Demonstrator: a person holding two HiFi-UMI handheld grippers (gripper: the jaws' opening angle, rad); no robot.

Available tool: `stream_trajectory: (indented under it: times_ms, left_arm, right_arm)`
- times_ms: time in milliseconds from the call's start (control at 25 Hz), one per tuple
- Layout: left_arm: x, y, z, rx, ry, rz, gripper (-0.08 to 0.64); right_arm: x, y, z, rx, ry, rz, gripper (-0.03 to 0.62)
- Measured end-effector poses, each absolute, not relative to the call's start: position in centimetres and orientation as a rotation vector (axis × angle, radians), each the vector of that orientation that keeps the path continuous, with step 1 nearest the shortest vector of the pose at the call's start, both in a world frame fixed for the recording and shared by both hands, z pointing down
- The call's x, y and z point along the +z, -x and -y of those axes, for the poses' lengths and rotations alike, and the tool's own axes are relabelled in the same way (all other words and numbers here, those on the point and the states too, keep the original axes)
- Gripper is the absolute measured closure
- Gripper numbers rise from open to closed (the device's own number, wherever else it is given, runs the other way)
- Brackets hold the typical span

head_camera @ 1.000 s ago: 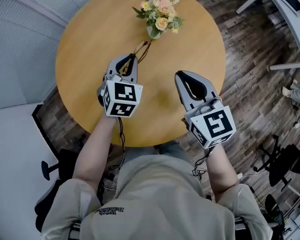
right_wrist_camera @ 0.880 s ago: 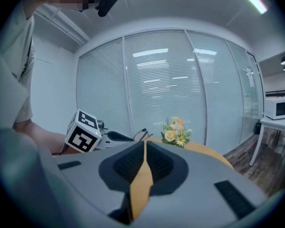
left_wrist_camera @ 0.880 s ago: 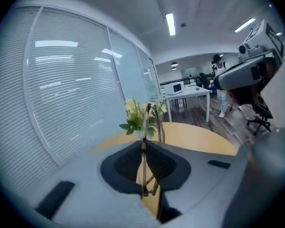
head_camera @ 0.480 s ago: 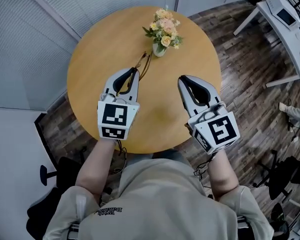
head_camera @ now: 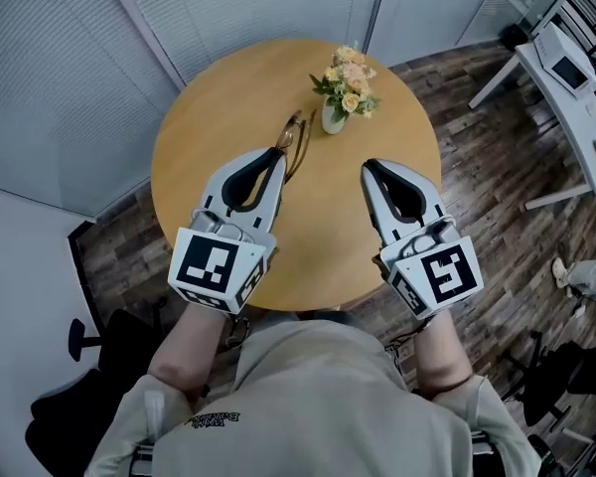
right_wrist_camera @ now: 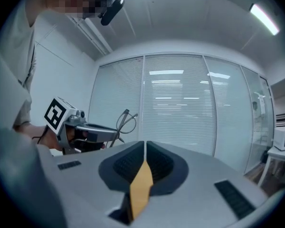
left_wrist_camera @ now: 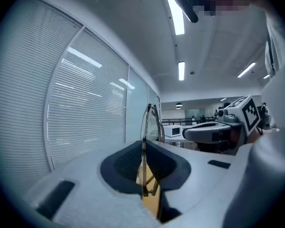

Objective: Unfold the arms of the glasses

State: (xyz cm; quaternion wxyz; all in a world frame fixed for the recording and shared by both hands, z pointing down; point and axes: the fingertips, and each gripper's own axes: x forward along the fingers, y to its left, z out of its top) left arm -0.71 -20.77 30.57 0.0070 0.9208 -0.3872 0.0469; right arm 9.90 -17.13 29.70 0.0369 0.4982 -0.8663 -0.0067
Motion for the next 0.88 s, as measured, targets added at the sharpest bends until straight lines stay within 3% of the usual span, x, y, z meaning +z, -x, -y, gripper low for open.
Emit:
stream_trajectory:
  times_ms: [320,880]
  left_arm:
    - [28.9,3.6,18.3,-0.035,-2.814,1.247,0.518]
    - [29.5,6.0,17.1,-0.092,-2.749,1.233,0.517]
  right_arm:
    - [27.2,-8.5,15.3,-0.081,-1.485,2.712,0.557]
    - [26.5,-5.9,15.2,0.019,-1.359,2.851,0.557]
